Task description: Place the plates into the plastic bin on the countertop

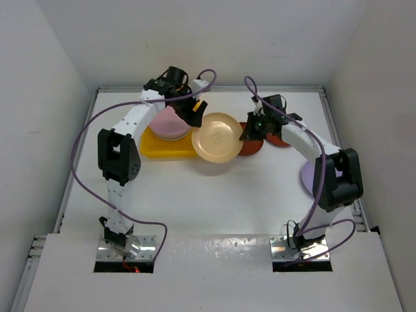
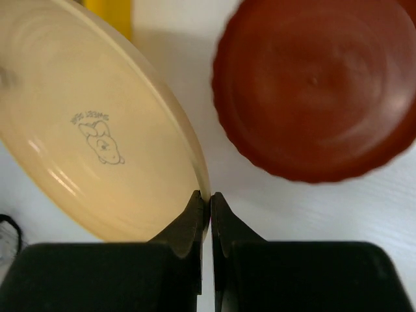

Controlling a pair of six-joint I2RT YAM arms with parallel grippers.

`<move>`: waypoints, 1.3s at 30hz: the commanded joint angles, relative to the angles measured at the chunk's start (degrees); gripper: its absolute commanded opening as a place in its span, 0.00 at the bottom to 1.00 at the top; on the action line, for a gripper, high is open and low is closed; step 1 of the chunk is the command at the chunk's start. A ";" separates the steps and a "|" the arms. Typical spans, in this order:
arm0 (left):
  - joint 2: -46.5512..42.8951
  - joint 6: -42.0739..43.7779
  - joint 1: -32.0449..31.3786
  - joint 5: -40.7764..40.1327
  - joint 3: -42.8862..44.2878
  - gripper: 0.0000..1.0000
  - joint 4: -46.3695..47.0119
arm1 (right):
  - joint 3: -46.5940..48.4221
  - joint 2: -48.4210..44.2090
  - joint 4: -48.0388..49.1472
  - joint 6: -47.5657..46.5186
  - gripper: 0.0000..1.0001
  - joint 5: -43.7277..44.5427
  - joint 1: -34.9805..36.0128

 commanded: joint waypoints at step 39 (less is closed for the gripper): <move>6.95 -15.10 22.80 -3.44 6.38 0.00 3.32 | 10.29 4.49 2.88 10.28 0.39 -0.40 1.60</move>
